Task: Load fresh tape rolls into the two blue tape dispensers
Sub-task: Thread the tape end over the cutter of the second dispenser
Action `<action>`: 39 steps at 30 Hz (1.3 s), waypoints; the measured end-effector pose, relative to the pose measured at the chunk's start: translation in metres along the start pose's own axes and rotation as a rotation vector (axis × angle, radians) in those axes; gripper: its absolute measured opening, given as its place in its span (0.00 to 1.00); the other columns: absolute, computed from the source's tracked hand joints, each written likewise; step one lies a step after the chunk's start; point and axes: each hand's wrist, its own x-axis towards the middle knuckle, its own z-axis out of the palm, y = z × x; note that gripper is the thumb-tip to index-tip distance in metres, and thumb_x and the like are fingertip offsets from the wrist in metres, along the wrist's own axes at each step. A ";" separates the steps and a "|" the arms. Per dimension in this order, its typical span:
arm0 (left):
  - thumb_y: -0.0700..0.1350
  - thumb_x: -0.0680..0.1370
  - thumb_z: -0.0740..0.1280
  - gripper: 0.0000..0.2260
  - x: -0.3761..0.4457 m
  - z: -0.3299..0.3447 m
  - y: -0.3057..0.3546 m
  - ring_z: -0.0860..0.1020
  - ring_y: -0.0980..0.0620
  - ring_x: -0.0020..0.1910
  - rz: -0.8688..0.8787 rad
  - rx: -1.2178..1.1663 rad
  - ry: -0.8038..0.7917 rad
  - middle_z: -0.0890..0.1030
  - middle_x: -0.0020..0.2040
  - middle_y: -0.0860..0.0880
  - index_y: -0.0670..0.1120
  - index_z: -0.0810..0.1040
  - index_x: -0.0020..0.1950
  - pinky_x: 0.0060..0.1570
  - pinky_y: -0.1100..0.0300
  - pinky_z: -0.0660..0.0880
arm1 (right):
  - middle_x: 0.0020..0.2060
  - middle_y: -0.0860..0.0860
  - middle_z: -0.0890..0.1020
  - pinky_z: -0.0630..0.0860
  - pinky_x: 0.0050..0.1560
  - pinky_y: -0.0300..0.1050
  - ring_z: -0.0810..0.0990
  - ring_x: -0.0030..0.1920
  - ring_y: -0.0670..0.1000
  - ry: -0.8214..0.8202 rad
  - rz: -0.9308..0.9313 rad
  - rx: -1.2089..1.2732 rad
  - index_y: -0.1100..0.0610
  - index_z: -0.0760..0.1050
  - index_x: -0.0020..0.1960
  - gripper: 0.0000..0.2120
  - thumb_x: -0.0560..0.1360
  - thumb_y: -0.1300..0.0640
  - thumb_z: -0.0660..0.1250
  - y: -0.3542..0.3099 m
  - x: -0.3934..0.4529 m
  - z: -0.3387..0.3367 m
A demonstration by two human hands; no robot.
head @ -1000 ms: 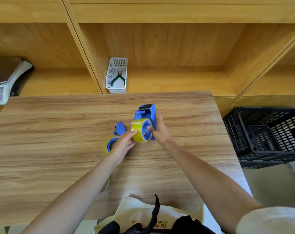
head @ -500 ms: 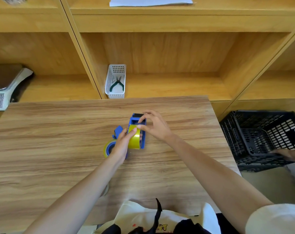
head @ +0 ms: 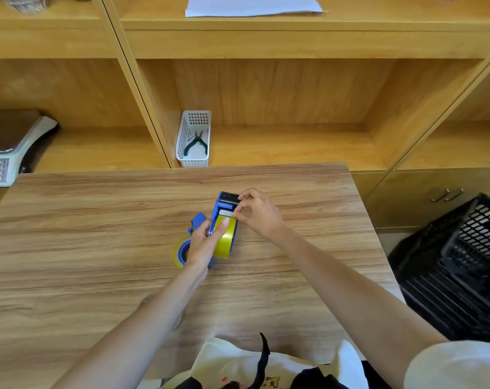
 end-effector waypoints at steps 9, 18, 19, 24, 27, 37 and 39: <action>0.60 0.72 0.73 0.21 0.008 0.007 -0.003 0.76 0.64 0.55 -0.066 0.019 -0.050 0.79 0.54 0.60 0.49 0.76 0.57 0.60 0.64 0.69 | 0.60 0.45 0.73 0.71 0.47 0.46 0.69 0.63 0.47 0.016 0.144 0.074 0.51 0.85 0.43 0.08 0.72 0.47 0.73 0.004 0.005 -0.002; 0.62 0.71 0.73 0.26 0.013 0.004 -0.004 0.80 0.48 0.54 -0.070 0.120 -0.077 0.83 0.52 0.48 0.45 0.78 0.59 0.60 0.53 0.75 | 0.64 0.47 0.70 0.69 0.44 0.48 0.67 0.65 0.51 0.020 0.204 -0.036 0.56 0.82 0.44 0.08 0.77 0.55 0.66 0.000 0.011 -0.001; 0.56 0.75 0.72 0.17 0.010 0.006 0.000 0.79 0.50 0.48 -0.057 0.144 -0.095 0.83 0.46 0.50 0.45 0.79 0.56 0.52 0.58 0.76 | 0.64 0.48 0.70 0.70 0.44 0.49 0.67 0.64 0.52 0.020 0.212 -0.045 0.57 0.80 0.44 0.08 0.77 0.56 0.65 0.000 0.012 0.000; 0.46 0.79 0.68 0.23 0.008 0.005 -0.003 0.72 0.50 0.68 -0.097 0.160 -0.181 0.75 0.67 0.48 0.44 0.67 0.73 0.68 0.56 0.69 | 0.64 0.51 0.69 0.76 0.47 0.53 0.69 0.62 0.56 0.032 0.227 -0.130 0.59 0.75 0.57 0.10 0.81 0.58 0.58 0.002 0.017 0.004; 0.46 0.79 0.69 0.32 0.007 0.004 -0.005 0.66 0.49 0.74 -0.113 0.140 -0.229 0.69 0.74 0.46 0.42 0.58 0.79 0.75 0.49 0.62 | 0.64 0.54 0.69 0.76 0.49 0.54 0.72 0.60 0.60 0.033 0.222 -0.178 0.61 0.72 0.62 0.13 0.82 0.58 0.55 0.004 0.019 0.006; 0.63 0.61 0.76 0.47 0.010 0.000 -0.006 0.68 0.50 0.72 -0.266 0.096 -0.202 0.69 0.70 0.55 0.48 0.65 0.75 0.74 0.47 0.62 | 0.56 0.59 0.74 0.71 0.45 0.52 0.78 0.48 0.65 0.117 0.284 -0.022 0.64 0.71 0.56 0.09 0.81 0.62 0.54 0.013 0.018 0.006; 0.68 0.61 0.72 0.43 0.014 0.003 -0.003 0.71 0.51 0.69 -0.307 0.136 -0.135 0.72 0.66 0.56 0.50 0.71 0.71 0.72 0.46 0.66 | 0.55 0.59 0.74 0.71 0.44 0.52 0.78 0.46 0.64 0.128 0.256 -0.012 0.63 0.71 0.54 0.09 0.81 0.62 0.54 0.010 0.017 0.006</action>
